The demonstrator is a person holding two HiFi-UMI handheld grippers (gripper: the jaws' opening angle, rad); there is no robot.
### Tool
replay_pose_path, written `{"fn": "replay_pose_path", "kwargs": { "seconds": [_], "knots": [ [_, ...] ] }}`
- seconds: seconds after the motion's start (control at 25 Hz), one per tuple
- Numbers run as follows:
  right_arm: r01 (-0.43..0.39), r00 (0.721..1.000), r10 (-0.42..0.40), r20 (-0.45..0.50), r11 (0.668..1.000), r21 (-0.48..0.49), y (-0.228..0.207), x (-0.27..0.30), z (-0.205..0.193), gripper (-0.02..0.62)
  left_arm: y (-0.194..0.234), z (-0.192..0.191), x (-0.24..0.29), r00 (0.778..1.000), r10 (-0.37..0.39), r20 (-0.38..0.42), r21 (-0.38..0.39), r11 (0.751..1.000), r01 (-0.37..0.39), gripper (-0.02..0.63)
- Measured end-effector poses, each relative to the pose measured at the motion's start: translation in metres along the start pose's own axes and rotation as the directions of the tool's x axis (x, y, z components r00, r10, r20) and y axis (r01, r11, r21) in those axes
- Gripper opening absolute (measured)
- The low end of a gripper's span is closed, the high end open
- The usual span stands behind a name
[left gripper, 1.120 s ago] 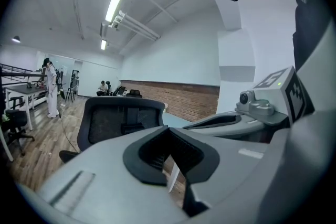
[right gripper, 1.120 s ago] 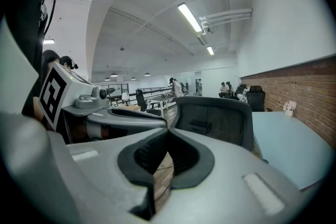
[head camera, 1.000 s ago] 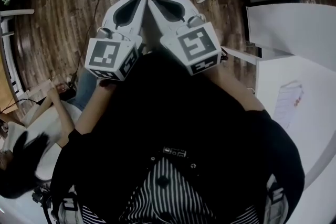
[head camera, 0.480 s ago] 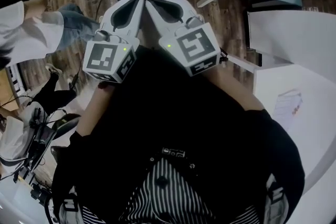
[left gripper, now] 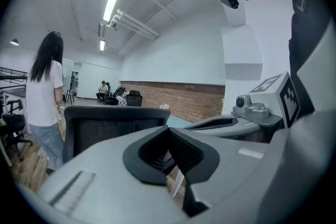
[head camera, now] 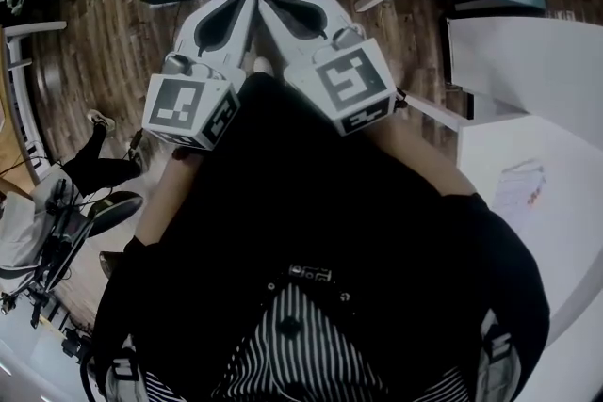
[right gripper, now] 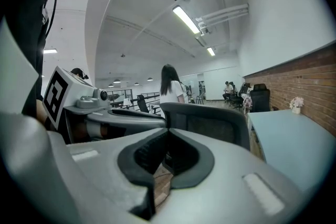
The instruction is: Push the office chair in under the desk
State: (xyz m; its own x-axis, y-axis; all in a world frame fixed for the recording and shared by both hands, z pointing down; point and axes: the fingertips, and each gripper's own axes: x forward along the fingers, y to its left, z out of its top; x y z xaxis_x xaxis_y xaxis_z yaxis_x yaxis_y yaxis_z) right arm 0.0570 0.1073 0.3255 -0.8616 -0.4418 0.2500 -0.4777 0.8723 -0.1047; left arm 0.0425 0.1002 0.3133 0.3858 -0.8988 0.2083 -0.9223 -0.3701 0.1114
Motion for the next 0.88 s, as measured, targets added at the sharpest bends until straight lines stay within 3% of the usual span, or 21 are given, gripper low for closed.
{"fn": "replay_pose_path", "kwargs": {
  "seconds": [0.24, 0.44, 0.72, 0.88],
  "knots": [
    [0.030, 0.999, -0.030, 0.028, 0.999, -0.014, -0.007, -0.047, -0.012, 0.002, -0.049, -0.004, 0.003, 0.999, -0.033, 0.014, 0.032, 0.999, 0.032, 0.002],
    [0.087, 0.994, -0.085, 0.064, 0.996, -0.028, -0.004, -0.058, -0.002, 0.002, -0.063, 0.003, -0.005, 0.997, -0.062, 0.051, 0.075, 0.995, 0.058, 0.002],
    [0.135, 0.989, -0.132, 0.060, 0.990, -0.051, -0.004, -0.041, 0.005, 0.002, -0.041, 0.005, -0.002, 0.990, -0.121, 0.068, 0.082, 0.990, 0.115, 0.002],
    [0.158, 0.987, -0.156, 0.039, 0.986, -0.047, -0.004, 0.024, 0.037, 0.002, 0.027, 0.029, 0.002, 0.989, -0.136, 0.059, 0.058, 0.989, 0.133, 0.003]
  ]
}}
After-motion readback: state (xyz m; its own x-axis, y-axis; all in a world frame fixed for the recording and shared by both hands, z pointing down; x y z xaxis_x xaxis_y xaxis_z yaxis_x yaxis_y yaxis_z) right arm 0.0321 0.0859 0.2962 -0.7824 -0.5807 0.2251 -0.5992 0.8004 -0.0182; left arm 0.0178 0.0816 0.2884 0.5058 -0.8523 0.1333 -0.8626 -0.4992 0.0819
